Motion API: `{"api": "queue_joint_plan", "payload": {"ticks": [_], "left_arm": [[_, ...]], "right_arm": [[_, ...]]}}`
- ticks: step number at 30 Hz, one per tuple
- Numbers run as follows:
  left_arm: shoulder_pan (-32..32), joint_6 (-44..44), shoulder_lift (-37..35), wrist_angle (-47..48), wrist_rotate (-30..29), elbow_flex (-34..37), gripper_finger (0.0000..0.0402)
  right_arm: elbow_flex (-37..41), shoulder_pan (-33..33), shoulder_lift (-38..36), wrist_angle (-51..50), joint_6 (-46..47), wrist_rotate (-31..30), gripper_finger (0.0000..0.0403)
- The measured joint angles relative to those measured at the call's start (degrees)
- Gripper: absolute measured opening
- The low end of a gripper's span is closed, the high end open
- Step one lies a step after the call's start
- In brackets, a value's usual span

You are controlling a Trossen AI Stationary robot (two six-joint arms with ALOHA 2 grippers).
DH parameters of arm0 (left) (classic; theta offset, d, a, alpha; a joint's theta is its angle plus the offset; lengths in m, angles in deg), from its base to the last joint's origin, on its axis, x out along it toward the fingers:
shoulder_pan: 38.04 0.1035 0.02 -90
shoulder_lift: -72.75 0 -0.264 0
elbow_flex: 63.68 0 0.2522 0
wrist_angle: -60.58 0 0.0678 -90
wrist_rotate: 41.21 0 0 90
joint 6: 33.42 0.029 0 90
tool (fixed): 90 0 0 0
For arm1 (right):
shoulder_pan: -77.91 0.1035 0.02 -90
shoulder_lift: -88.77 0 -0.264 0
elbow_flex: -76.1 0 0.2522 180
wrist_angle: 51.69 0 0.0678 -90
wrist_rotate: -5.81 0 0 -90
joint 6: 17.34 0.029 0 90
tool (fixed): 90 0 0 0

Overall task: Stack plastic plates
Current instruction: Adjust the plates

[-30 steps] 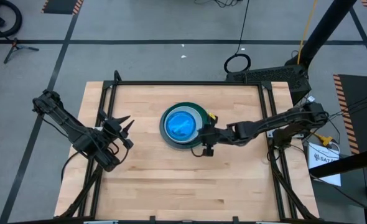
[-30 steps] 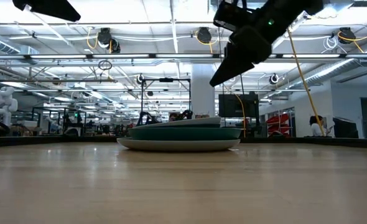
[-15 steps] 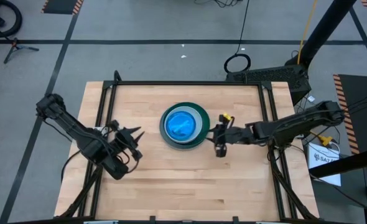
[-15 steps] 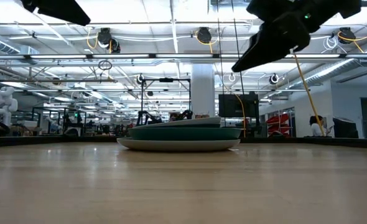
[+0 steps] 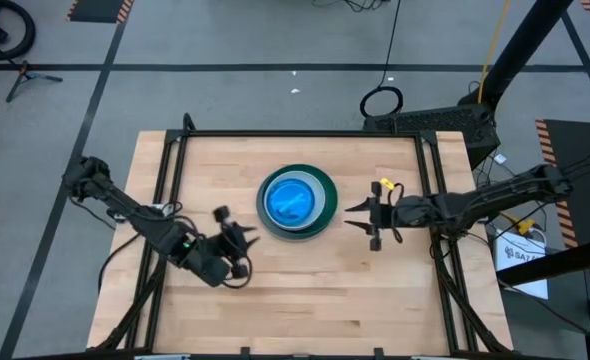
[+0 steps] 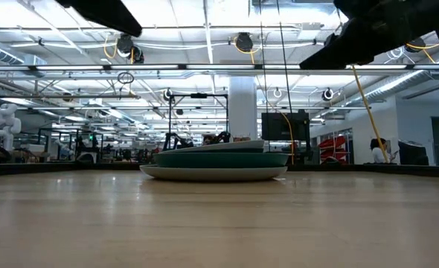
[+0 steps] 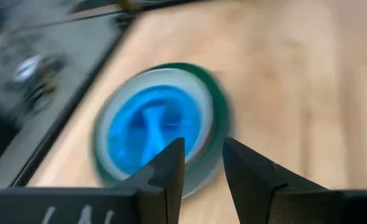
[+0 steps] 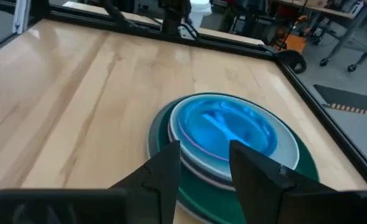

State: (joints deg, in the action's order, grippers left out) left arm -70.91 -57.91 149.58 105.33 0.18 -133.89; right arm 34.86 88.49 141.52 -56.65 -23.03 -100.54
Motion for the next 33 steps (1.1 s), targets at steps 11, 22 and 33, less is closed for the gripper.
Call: {"api": "queue_joint_plan", "payload": {"ticks": [11, 22, 33], "left_arm": [[13.6, 19.1, 12.5, -16.5, 25.0, 0.0, 0.0118], [20.0, 18.7, 27.6, -29.2, 35.7, 0.0, 0.0117], [25.0, 14.3, 31.6, -30.8, 29.3, 0.0, 0.0117]], "right_arm": [[1.5, 0.0, -2.1, 0.0, -1.3, -0.1, 0.013], [1.5, 0.0, -2.1, -0.3, -2.2, -0.2, 0.013], [1.5, -0.1, -2.1, -0.4, -3.8, -0.3, 0.013]]}}
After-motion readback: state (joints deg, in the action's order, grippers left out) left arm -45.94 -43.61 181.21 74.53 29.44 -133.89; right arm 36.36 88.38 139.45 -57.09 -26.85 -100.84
